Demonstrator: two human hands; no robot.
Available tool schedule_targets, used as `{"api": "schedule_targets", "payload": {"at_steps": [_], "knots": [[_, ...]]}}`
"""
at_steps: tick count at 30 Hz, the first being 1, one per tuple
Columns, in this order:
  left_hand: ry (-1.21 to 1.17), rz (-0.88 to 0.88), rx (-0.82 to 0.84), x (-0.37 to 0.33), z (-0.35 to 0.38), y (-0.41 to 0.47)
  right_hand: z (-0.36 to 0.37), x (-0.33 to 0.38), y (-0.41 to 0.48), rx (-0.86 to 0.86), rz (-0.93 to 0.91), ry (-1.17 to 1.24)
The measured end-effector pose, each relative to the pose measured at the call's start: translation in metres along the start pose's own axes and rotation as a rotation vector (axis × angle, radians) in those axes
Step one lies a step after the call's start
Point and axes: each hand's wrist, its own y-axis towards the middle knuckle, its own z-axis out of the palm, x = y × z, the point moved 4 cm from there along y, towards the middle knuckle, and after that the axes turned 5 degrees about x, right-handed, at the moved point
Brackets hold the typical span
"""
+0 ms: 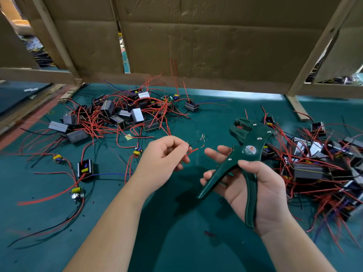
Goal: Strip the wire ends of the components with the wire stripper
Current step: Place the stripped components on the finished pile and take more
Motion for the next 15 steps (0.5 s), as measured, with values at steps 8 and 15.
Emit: {"api": "schedule_targets", "payload": {"at_steps": [8,15], "knots": [[0.047,0.028,0.057,0.0,0.012,-0.003,0.006,-0.004,-0.002,0.124,0.051,-0.047],[0.115,0.043,0.101,-0.002,0.015,-0.006,0.003,-0.002,-0.001,0.087,0.017,-0.067]]}}
